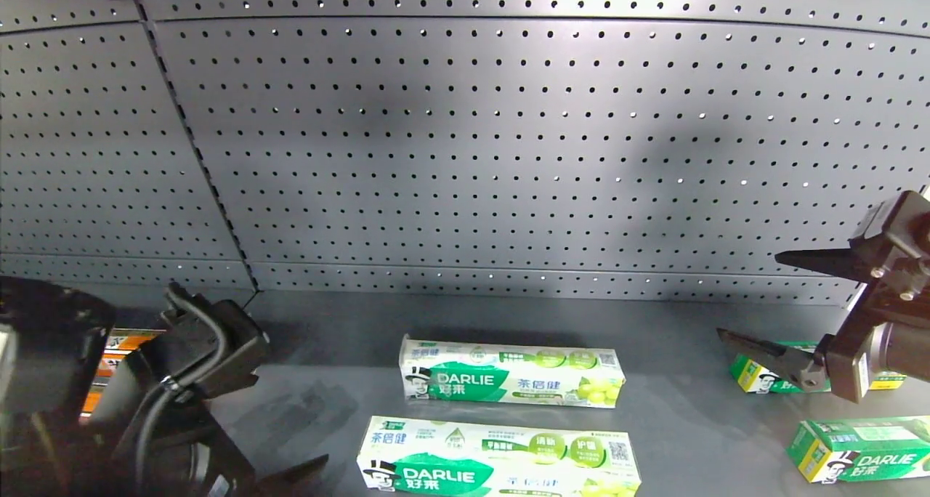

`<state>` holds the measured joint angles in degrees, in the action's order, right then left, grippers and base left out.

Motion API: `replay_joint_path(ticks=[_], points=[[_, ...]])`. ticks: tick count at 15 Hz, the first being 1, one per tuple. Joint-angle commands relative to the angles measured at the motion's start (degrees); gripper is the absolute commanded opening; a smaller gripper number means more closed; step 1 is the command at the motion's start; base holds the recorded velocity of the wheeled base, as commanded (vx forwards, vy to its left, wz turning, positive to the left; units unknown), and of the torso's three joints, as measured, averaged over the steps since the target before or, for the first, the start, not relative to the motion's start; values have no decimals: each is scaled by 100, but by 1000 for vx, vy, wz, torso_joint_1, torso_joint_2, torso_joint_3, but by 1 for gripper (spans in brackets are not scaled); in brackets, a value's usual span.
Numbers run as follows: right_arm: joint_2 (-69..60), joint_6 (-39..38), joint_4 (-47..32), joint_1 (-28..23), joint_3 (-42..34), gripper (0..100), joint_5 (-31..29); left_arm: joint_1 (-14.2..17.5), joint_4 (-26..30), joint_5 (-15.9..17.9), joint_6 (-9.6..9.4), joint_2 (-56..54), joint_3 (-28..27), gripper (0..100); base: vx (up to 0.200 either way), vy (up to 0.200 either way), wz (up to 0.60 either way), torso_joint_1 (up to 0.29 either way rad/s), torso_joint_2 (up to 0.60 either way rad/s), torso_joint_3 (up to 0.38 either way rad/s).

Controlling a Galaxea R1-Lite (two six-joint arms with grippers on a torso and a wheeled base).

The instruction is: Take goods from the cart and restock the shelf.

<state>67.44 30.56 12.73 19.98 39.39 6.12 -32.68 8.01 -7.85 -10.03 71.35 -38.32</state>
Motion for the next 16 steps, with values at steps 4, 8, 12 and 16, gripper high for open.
replay_joint_path(ticks=[4,8,12,16], points=[[-20,2,11,-12,-1,100,3,218,-221,-15,-456,924,-475,100,0,0,0,0,0,0],[-3,2,11,-20,-1,100,3,166,-274,-24,-464,1012,-440,100,0,0,0,0,0,0],[-3,2,11,-47,-1,100,3,25,-274,-24,-464,1109,-537,100,0,0,0,0,0,0],[-3,2,11,-47,-19,100,3,-72,-282,-15,-464,1206,-668,100,0,0,0,0,0,0]])
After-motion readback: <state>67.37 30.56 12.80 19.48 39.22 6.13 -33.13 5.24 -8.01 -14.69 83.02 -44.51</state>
